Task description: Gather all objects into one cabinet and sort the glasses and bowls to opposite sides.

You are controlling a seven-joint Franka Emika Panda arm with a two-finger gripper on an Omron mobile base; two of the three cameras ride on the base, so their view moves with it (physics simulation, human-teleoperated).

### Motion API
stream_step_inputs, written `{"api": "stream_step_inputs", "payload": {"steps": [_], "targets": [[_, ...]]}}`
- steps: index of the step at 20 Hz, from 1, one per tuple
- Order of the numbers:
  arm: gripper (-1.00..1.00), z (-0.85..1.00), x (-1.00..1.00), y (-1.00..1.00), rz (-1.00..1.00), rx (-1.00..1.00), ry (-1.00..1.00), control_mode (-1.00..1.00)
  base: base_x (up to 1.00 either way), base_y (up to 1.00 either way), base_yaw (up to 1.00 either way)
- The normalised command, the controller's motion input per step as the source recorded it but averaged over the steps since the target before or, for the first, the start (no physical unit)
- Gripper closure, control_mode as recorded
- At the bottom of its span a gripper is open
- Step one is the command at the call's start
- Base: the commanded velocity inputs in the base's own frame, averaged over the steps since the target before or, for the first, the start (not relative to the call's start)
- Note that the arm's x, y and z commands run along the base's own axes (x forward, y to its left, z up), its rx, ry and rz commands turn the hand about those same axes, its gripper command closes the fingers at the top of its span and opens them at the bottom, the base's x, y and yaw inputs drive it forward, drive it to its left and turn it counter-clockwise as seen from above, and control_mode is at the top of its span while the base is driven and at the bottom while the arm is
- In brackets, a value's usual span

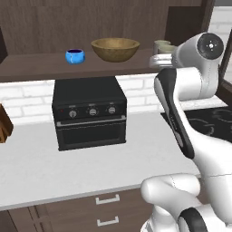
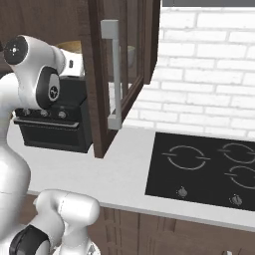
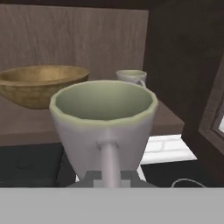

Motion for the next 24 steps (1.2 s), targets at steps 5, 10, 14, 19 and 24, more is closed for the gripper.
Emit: {"api": "stream_step_inputs", "payload": {"steps": [5,10,14,19,24], "targets": [[1.00,0.00,0.73,-0.19,0.00,0.00,0.00,-1.00,0.00,0.00,0.00],[1.00,0.00,0.60,-0.19,0.00,0.00,0.02,-1.00,0.00,0.00,0.00],[1.00,0.00,0.43,-0.03,0.00,0.00,0.04,-1.00,0.00,0.00,0.00],[1.00,0.00,0.48,0.00,0.00,0.00,0.04,-1.00,0.00,0.00,0.00],[1.00,0.00,0.50,0.00,0.00,0.00,0.03,-1.00,0.00,0.00,0.00]]}}
